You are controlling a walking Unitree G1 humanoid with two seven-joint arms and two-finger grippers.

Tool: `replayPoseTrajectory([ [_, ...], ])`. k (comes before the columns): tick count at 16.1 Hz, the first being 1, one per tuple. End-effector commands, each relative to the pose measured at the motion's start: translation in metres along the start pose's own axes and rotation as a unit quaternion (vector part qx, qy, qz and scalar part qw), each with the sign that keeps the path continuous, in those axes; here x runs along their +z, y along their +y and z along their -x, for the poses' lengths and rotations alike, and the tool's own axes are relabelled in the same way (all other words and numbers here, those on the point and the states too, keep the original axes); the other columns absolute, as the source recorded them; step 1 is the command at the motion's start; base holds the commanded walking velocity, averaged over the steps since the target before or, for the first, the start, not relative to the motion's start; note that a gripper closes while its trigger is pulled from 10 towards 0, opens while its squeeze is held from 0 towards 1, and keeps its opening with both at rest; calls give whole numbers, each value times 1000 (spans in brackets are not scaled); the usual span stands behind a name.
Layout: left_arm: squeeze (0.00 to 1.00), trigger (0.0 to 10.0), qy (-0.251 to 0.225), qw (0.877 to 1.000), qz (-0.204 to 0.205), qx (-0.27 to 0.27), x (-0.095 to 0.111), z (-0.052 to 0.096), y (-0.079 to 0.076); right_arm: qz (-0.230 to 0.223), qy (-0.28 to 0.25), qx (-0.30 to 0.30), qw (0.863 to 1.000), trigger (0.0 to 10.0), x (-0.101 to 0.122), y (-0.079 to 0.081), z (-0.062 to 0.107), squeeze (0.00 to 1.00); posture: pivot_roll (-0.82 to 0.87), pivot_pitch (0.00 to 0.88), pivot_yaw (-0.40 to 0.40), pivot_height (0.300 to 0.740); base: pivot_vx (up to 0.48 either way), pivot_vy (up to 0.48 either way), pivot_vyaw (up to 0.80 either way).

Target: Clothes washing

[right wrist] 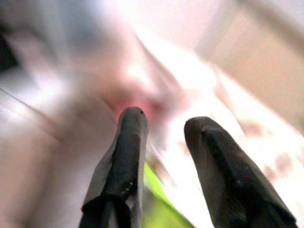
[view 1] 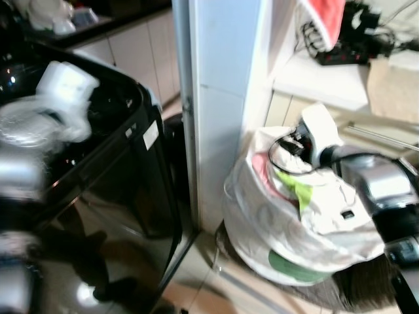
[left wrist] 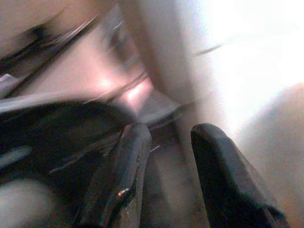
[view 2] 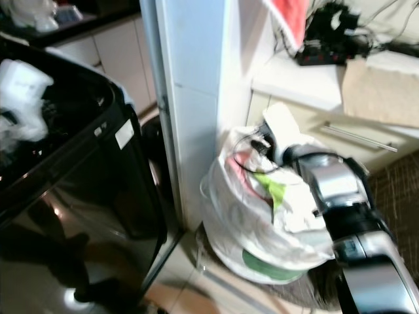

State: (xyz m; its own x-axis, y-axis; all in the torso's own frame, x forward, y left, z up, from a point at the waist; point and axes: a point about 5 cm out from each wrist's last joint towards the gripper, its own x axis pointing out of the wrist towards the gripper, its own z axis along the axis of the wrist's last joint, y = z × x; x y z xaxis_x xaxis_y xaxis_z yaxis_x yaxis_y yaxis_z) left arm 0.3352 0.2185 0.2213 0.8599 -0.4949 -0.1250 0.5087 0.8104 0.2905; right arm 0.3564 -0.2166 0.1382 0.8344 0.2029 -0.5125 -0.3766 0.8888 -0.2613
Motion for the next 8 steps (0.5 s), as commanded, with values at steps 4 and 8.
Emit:
replayPoseTrajectory([
  [4,0,10000,-21,977,35,-211,-3,4,-92,52,107,-15,993,10000,-39,-12,-3,1000,-3,36,48,740,0,0,0],
  [8,0,10000,-37,953,64,-293,-6,11,-141,36,146,-1,989,10000,-73,-9,-5,1000,-4,41,56,740,0,0,0],
])
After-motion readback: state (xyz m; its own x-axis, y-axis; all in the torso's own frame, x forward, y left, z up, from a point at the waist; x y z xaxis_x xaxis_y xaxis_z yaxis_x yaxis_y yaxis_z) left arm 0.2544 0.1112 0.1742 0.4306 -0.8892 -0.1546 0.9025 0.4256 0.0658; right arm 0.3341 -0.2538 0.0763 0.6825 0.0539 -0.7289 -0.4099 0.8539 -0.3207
